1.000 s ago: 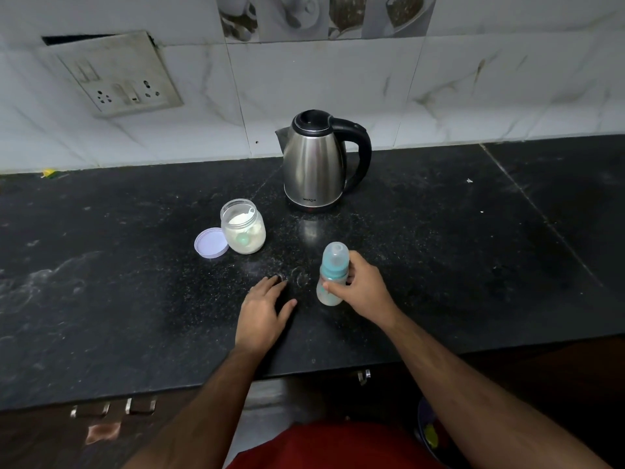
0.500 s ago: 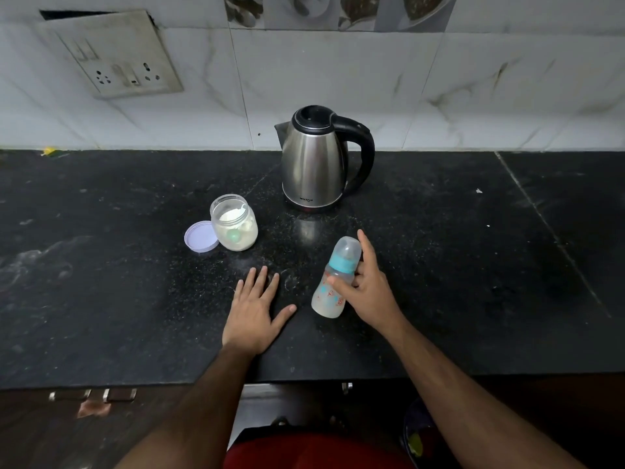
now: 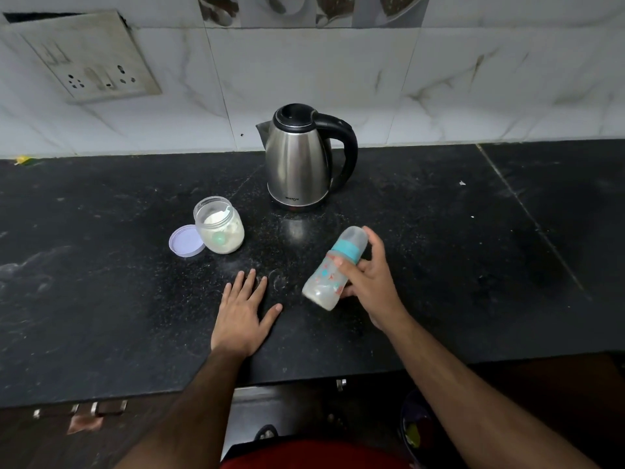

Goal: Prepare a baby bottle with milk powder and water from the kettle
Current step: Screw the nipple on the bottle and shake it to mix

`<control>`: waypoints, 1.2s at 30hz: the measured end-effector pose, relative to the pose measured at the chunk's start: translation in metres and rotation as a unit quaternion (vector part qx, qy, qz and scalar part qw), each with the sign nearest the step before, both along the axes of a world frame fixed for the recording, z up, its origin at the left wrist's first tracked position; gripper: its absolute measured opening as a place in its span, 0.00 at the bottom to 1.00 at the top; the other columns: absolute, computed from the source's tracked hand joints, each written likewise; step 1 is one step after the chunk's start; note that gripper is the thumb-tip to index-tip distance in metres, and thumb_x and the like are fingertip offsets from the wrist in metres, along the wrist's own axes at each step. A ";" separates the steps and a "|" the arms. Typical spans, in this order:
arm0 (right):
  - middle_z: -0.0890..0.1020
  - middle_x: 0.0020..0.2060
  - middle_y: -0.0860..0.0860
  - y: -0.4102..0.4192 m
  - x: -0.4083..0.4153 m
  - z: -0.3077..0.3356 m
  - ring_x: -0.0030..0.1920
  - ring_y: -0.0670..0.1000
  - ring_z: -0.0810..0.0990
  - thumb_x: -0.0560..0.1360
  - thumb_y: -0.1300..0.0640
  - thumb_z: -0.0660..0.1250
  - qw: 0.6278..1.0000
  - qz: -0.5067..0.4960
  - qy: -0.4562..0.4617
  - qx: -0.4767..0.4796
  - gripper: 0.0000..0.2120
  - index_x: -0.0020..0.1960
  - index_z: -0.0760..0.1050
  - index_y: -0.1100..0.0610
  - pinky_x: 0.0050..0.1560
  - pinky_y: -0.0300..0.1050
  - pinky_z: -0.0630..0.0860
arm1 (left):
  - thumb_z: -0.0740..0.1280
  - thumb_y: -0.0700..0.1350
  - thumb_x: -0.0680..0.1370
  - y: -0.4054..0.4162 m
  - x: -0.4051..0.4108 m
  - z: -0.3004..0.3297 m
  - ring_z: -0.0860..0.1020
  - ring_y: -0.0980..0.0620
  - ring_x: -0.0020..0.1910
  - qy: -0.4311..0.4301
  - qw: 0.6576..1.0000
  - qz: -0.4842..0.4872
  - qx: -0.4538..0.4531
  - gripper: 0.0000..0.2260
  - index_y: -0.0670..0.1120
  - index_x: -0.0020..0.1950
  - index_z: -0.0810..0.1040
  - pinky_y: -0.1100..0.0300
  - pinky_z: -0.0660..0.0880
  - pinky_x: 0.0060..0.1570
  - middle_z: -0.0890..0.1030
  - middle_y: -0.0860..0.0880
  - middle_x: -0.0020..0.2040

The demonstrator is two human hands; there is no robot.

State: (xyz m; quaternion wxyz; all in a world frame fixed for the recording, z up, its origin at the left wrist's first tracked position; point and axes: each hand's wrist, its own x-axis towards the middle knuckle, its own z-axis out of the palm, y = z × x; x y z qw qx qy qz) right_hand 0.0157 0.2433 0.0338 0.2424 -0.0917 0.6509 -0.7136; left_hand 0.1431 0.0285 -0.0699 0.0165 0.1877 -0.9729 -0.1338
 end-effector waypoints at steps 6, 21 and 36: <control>0.86 0.49 0.48 -0.003 -0.007 0.026 0.51 0.55 0.85 0.76 0.60 0.71 0.999 -0.004 0.006 -0.040 0.33 0.75 0.58 0.46 0.39 0.52 0.83 | 0.50 0.68 0.79 0.000 0.001 0.000 0.46 0.50 0.81 -0.003 1.000 0.000 0.002 0.34 0.50 0.80 0.58 0.51 0.42 0.79 0.54 0.49 0.82; 0.84 0.51 0.53 0.003 0.007 0.030 0.50 0.54 0.86 0.77 0.63 0.69 0.998 0.054 0.006 -0.029 0.32 0.74 0.59 0.45 0.41 0.52 0.83 | 0.46 0.70 0.76 0.001 0.000 0.001 0.47 0.51 0.81 0.007 1.000 0.009 0.011 0.37 0.51 0.79 0.60 0.52 0.42 0.79 0.55 0.50 0.81; 0.83 0.55 0.55 0.000 -0.001 0.033 0.51 0.53 0.85 0.72 0.57 0.71 0.995 -0.015 -0.027 -0.096 0.30 0.70 0.64 0.45 0.42 0.51 0.82 | 0.50 0.68 0.78 0.002 0.000 0.000 0.47 0.51 0.81 0.011 1.000 0.011 0.009 0.34 0.51 0.79 0.60 0.50 0.44 0.79 0.55 0.49 0.81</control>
